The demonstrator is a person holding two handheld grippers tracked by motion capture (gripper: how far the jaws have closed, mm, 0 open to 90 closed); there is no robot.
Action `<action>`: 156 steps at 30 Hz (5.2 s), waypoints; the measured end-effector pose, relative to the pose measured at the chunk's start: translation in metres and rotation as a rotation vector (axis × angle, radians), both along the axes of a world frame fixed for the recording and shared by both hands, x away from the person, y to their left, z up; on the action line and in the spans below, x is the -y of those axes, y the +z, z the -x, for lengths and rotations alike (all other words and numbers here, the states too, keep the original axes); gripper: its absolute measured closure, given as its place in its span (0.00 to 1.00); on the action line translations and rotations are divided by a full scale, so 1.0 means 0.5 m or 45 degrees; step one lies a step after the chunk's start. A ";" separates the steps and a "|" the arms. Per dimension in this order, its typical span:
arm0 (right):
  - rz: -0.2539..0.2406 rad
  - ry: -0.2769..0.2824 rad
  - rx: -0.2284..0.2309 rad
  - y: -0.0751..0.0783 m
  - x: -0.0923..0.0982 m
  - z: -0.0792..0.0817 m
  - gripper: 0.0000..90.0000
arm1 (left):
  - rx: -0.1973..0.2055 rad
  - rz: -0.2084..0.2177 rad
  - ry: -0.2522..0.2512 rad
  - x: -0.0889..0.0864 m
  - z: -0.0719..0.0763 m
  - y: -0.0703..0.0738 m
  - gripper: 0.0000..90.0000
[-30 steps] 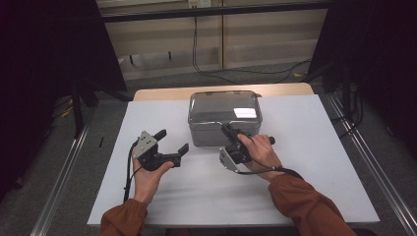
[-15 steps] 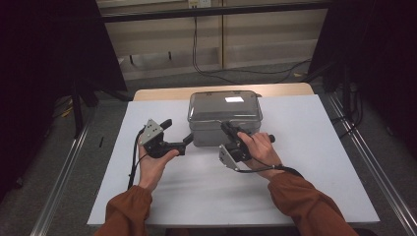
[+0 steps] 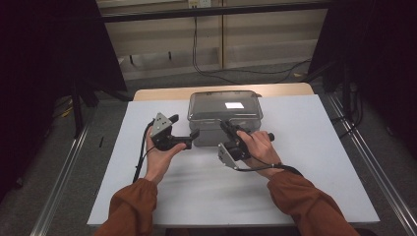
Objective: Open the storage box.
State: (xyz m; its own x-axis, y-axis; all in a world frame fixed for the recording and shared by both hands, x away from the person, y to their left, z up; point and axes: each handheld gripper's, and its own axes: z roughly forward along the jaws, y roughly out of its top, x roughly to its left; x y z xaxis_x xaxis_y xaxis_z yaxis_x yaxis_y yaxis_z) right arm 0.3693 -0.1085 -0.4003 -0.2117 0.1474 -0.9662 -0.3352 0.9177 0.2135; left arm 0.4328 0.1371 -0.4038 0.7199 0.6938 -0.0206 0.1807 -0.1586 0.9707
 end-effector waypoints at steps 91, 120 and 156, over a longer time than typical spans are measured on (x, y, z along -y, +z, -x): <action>-1.043 -0.102 -0.559 -0.011 0.217 -0.112 0.52 | 0.198 -0.085 0.015 0.032 -0.068 -0.014 0.37; -1.206 -0.025 -0.601 0.021 0.220 -0.133 0.55 | 0.239 -0.040 -0.007 0.035 -0.081 0.020 0.46; -1.321 -0.027 -0.641 0.043 0.233 -0.186 0.49 | 0.251 -0.017 0.009 0.028 -0.116 0.047 0.59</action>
